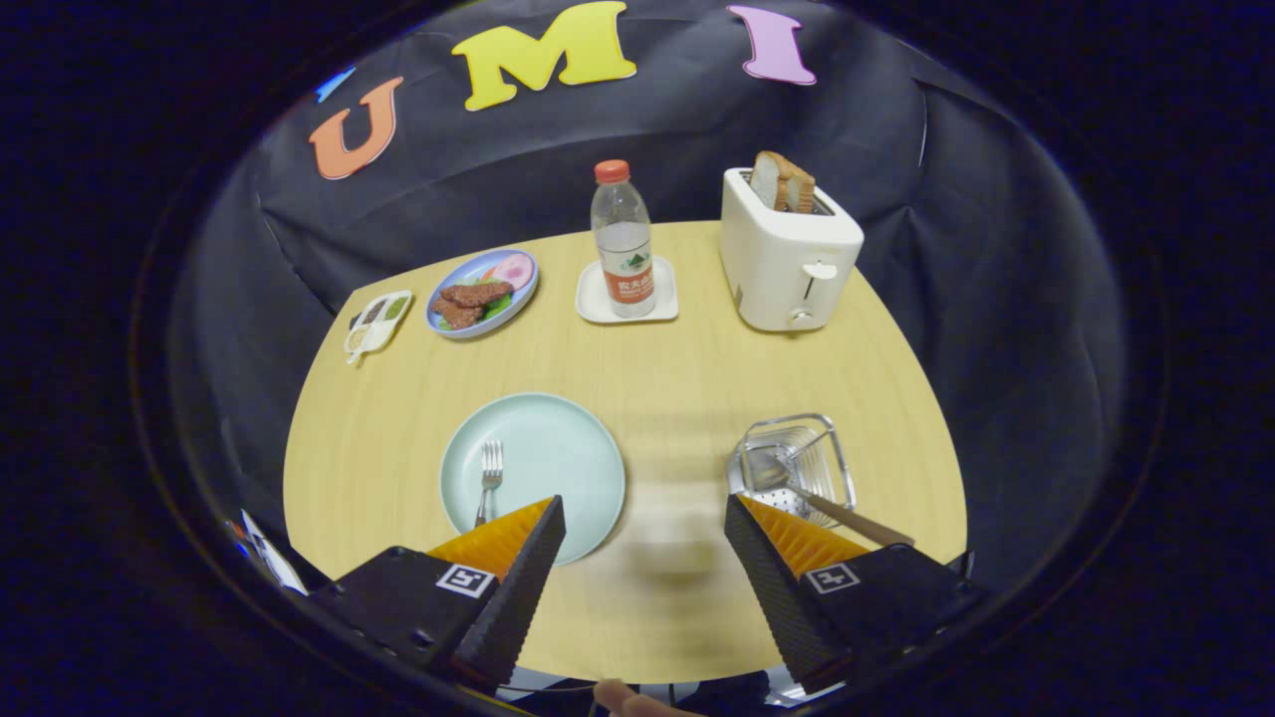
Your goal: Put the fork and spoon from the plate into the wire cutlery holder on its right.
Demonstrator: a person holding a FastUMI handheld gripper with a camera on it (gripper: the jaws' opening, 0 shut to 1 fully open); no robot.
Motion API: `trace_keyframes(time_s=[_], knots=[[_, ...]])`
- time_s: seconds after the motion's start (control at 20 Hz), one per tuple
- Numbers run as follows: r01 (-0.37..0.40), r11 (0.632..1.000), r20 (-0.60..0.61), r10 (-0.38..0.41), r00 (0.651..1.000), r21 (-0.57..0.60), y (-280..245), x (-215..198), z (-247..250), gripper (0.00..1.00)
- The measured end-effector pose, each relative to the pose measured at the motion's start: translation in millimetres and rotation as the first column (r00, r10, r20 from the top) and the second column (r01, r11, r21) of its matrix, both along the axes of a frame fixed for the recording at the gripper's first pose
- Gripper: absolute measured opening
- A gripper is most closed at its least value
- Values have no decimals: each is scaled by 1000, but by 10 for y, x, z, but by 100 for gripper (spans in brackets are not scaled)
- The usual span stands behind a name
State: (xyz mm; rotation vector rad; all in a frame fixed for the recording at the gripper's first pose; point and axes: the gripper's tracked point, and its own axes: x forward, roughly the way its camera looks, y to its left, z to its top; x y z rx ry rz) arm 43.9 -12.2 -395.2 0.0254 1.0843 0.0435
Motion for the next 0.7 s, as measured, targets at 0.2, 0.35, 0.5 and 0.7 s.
trace_keyframes(time_s=[0.2,0.35,0.5,0.7], knots=[[-35,999,-46,35,998,0,419,-93,-254,96],[-72,997,-70,72,995,-2,702,-169,-423,96],[-84,996,-86,82,993,-17,912,-192,-647,91],[-73,997,-114,68,991,-40,1094,-226,-890,76]])
